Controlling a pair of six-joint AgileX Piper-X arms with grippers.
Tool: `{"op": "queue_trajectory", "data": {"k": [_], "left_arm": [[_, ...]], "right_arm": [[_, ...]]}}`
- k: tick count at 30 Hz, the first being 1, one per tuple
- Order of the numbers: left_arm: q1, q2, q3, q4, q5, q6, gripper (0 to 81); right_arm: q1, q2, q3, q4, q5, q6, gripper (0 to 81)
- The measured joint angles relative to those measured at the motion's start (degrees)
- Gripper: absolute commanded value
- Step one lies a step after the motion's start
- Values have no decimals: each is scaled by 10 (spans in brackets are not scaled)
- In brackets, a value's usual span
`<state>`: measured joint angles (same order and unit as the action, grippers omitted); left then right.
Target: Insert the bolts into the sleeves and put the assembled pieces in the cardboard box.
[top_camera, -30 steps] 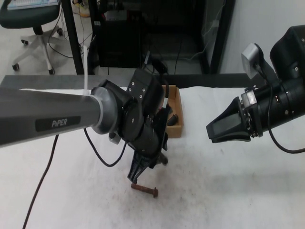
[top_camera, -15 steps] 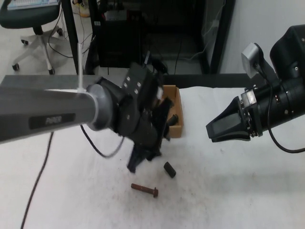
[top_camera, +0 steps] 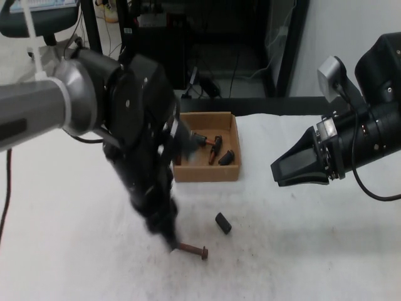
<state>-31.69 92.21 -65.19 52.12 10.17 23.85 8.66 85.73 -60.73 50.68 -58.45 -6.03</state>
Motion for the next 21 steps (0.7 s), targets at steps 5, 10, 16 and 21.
{"op": "queue_trajectory", "data": {"k": [5, 10, 16, 21], "left_arm": [[1, 23, 3, 50, -43, 146, 386], [-2, 40, 3, 16, -10, 215, 386], [-3, 44, 3, -3, -13, 306, 386], [-9, 67, 3, -6, -11, 340, 386]], "right_arm": [[0, 0, 0, 0, 0, 0, 331], [0, 0, 0, 0, 0, 0, 331], [0, 0, 0, 0, 0, 0, 331], [0, 0, 0, 0, 0, 0, 331]]}}
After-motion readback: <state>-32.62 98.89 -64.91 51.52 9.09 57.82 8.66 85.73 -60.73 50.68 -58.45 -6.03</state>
